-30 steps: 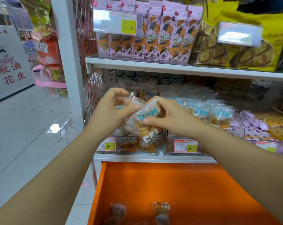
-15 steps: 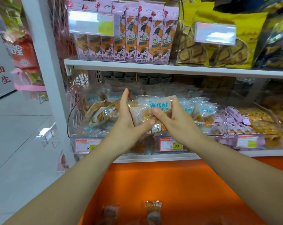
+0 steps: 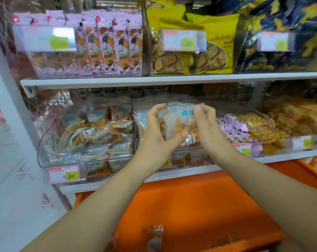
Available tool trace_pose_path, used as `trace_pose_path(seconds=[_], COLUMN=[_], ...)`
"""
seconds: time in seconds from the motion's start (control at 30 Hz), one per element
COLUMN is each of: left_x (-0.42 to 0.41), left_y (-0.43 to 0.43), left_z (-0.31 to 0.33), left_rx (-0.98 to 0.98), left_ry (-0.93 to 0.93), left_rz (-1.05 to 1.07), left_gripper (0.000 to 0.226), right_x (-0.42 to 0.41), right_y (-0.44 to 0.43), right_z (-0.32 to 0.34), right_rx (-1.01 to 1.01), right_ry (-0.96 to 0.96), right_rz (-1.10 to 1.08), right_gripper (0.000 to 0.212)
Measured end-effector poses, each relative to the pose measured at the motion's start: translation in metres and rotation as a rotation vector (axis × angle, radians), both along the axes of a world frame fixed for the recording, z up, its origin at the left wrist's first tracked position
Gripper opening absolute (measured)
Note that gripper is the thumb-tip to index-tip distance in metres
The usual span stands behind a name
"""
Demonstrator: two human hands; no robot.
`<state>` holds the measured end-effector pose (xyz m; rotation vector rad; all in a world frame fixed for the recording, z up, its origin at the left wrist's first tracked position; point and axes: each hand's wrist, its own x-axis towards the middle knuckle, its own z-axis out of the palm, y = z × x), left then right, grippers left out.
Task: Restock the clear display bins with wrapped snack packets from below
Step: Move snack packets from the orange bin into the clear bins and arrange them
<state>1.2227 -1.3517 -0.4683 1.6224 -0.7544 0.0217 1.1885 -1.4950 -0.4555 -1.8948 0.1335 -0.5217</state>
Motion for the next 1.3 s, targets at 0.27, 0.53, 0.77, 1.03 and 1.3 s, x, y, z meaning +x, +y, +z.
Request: trace_pose_path(seconds=[0.27, 0.53, 0.77, 1.03, 1.3], left_x=[-0.003, 0.008, 0.003, 0.003, 0.027], left_y=[-0.007, 0.013, 0.027, 0.035, -0.034], left_z=[-0.006, -0.014, -0.044, -0.058, -0.022], left_rx=[0.282, 0.106, 0.274, 0.416, 0.283], left_ry=[-0.101, 0.105, 0.148, 0.111, 0.072], left_rz=[-0.102, -0.217, -0.089, -0.064, -0.005], left_gripper=[0.086, 0.108, 0.087, 0.064, 0.08], right_x=[-0.003, -0.008, -0.02, -0.036, 0.002], right_y=[-0.009, -0.005, 0.0, -0.013, -0.071], right_z=[-0.021, -0.02, -0.044, -0.049, -0.007], right_rx=[0.355, 0.711, 0.407, 0.067, -0.174], right_ry=[0.075, 0.141, 0.146, 0.346, 0.125], right_rz=[-0.051, 0.16, 0.203, 0.354, 0.096], right_gripper=[0.058, 0.041, 0.039, 0.035, 0.041])
